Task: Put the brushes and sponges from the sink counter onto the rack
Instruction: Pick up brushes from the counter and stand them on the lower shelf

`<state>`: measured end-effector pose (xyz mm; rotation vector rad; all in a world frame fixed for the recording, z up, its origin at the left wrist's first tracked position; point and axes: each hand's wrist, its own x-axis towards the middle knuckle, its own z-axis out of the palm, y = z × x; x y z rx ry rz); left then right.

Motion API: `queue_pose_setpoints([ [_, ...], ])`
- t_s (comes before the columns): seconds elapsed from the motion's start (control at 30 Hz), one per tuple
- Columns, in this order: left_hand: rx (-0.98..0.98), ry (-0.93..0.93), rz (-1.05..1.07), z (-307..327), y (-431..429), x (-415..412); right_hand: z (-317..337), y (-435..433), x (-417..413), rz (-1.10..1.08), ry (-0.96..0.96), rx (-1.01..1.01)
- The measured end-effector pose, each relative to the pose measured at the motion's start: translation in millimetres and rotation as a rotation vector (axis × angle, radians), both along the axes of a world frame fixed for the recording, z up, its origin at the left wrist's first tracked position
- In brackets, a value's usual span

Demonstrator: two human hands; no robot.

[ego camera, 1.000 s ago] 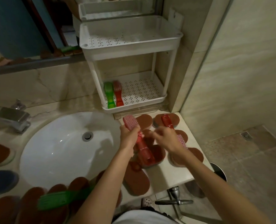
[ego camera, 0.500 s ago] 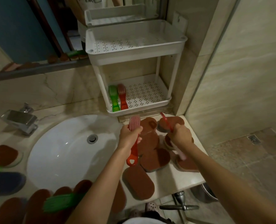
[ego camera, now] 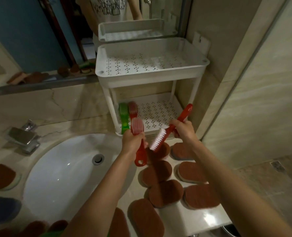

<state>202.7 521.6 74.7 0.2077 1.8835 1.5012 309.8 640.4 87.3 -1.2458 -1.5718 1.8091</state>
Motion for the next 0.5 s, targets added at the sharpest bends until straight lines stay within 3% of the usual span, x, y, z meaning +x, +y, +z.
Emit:
queue_pose_setpoints([
  [0.17,0.020,-0.003,-0.022,-3.4,41.7,-16.9,-20.4,14.8,-17.2,-0.016,0.140,0.188],
  [0.4,-0.138,0.111,-0.024,-32.1,100.7,-50.2,-50.3,48.4,-53.0,0.201,-0.082,0.417],
  [0.5,-0.217,0.155,-0.044,-44.9,113.1,-63.1,-58.4,63.7,-64.5,0.332,-0.093,0.390],
])
